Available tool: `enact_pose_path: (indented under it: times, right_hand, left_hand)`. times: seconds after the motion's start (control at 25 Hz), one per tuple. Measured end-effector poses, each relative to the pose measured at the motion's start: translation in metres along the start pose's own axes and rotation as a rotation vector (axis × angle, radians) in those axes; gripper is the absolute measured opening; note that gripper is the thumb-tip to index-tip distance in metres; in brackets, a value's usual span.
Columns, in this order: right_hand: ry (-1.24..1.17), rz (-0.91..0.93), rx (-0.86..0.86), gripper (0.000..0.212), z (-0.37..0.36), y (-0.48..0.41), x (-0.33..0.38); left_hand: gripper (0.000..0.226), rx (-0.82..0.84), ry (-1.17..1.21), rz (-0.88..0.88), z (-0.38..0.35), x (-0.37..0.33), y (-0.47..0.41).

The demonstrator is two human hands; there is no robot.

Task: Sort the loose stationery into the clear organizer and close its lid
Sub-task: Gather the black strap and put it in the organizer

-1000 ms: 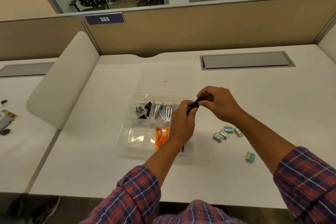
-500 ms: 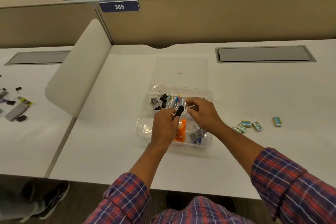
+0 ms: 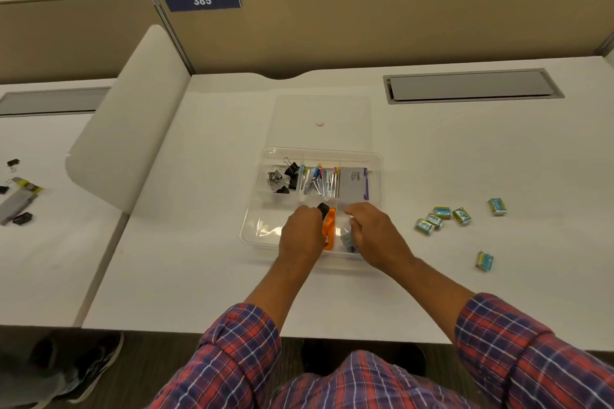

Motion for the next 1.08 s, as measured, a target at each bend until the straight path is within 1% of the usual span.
enact_pose_path:
  times: [0.08,0.16,0.28,0.36,0.48,0.56,0.6,0.68,0.8,0.88,1.08]
  right_hand:
    - [0.062,0.055,0.004,0.039,-0.001,0.006,0.005]
    - [0.148,0.138,-0.060,0.043,0.003,0.010,0.013]
    - [0.267,0.206,-0.126,0.051,0.004,0.012,0.020]
    - [0.304,0.219,-0.126,0.054,0.001,0.013,0.021]
    - [0.319,0.219,-0.101,0.058,-0.001,0.014,0.017]
    - [0.344,0.185,-0.091,0.060,0.002,0.013,0.011]
    - [0.348,0.153,-0.085,0.062,0.004,0.013,0.007]
    - [0.361,0.095,-0.076,0.065,0.009,0.012,-0.003]
    - [0.366,0.037,-0.082,0.067,0.020,0.011,-0.020]
    - [0.348,-0.002,-0.087,0.069,0.030,0.011,-0.033]
    - [0.379,-0.088,-0.133,0.070,0.057,0.024,-0.076]
  left_hand:
    - [0.012,0.033,-0.047,-0.011,-0.007,0.000,0.000]
    - [0.012,0.058,-0.058,-0.027,-0.011,-0.003,0.000]
    - [0.020,0.045,-0.063,-0.077,-0.014,-0.009,0.001]
    - [0.023,-0.030,-0.088,-0.149,-0.011,-0.014,0.004]
    - [0.025,-0.179,-0.056,-0.283,-0.002,-0.023,0.013]
    - [0.037,-0.277,-0.102,-0.337,0.003,-0.029,0.019]
    - [0.045,-0.314,-0.134,-0.327,0.005,-0.031,0.021]
    - [0.060,-0.292,-0.183,-0.268,0.003,-0.032,0.019]
    - [0.076,-0.202,-0.200,-0.276,-0.007,-0.040,0.012]
    - [0.078,-0.178,-0.175,-0.297,-0.010,-0.050,0.007]
    - [0.079,-0.138,-0.224,-0.364,-0.021,-0.101,0.003]
Point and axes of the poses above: each hand's wrist, its own y-axis away from the middle knuckle, its own z-axis out of the back of the hand, x = y × z, the point moved 8 cm from there along -y, towards the middle knuckle, and after that the axes turned 3 degrees about y, right-handed, at the moved point
